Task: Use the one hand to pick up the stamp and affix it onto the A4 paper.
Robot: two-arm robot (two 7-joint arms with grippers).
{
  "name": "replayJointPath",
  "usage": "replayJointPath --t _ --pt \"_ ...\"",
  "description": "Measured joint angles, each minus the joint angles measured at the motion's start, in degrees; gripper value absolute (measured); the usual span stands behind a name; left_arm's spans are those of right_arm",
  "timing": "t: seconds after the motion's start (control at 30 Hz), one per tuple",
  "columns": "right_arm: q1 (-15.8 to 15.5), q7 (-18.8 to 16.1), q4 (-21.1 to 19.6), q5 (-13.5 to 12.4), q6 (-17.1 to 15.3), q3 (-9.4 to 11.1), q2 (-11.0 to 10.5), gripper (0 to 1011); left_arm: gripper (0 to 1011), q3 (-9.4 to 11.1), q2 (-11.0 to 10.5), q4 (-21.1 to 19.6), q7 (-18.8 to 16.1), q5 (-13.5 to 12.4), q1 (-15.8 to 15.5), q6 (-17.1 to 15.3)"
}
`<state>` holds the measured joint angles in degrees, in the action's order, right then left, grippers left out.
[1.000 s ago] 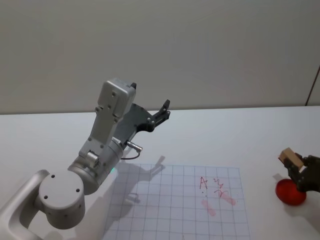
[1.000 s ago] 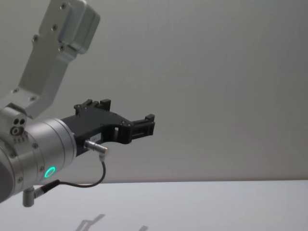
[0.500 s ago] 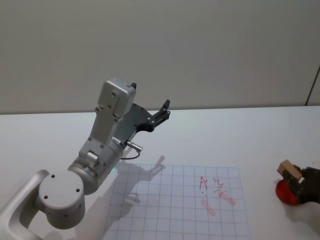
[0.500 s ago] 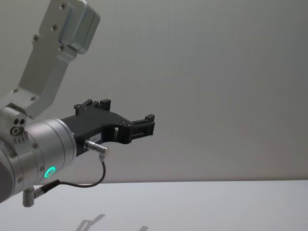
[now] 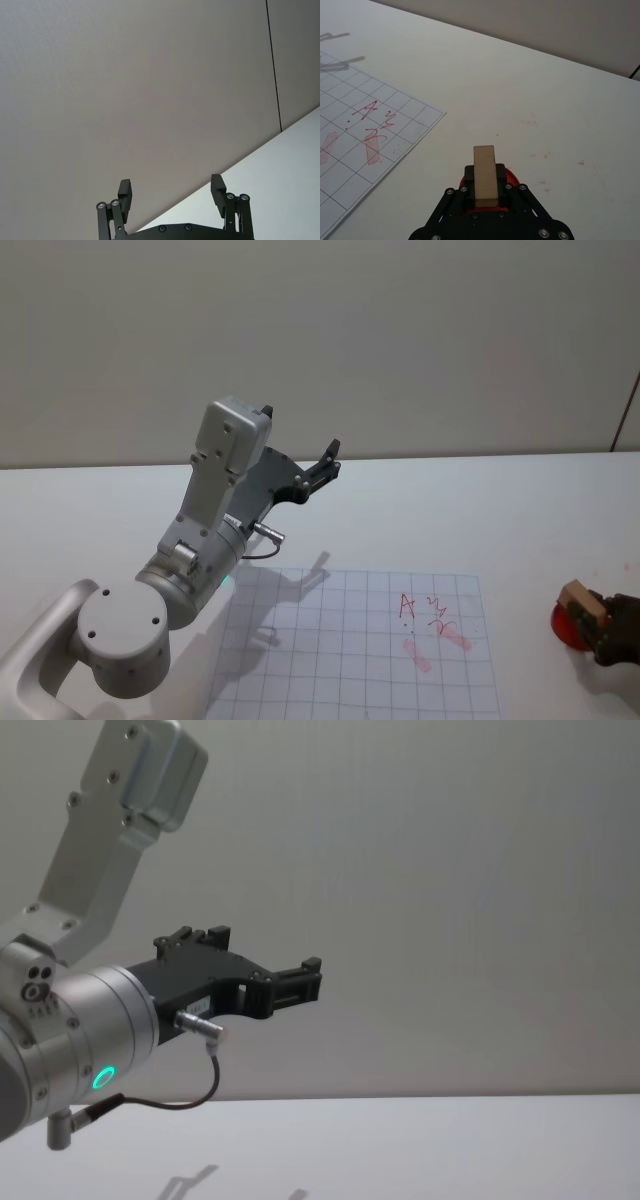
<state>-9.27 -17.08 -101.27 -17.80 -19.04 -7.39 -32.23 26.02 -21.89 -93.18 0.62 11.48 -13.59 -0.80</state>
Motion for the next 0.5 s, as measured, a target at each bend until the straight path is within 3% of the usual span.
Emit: replayJointPath --t 0.27,0.5 --pt "-0.24 0.33 0.18 0.38 0.23 -0.06 0.0 232 1001 0.0 0.0 0.0 0.0 0.0 0.0 0.0" --pt "-0.34 0.45 0.25 0.58 0.34 -0.1 0.03 444 1001 0.0 0.0 0.0 0.0 0.0 0.0 0.0"
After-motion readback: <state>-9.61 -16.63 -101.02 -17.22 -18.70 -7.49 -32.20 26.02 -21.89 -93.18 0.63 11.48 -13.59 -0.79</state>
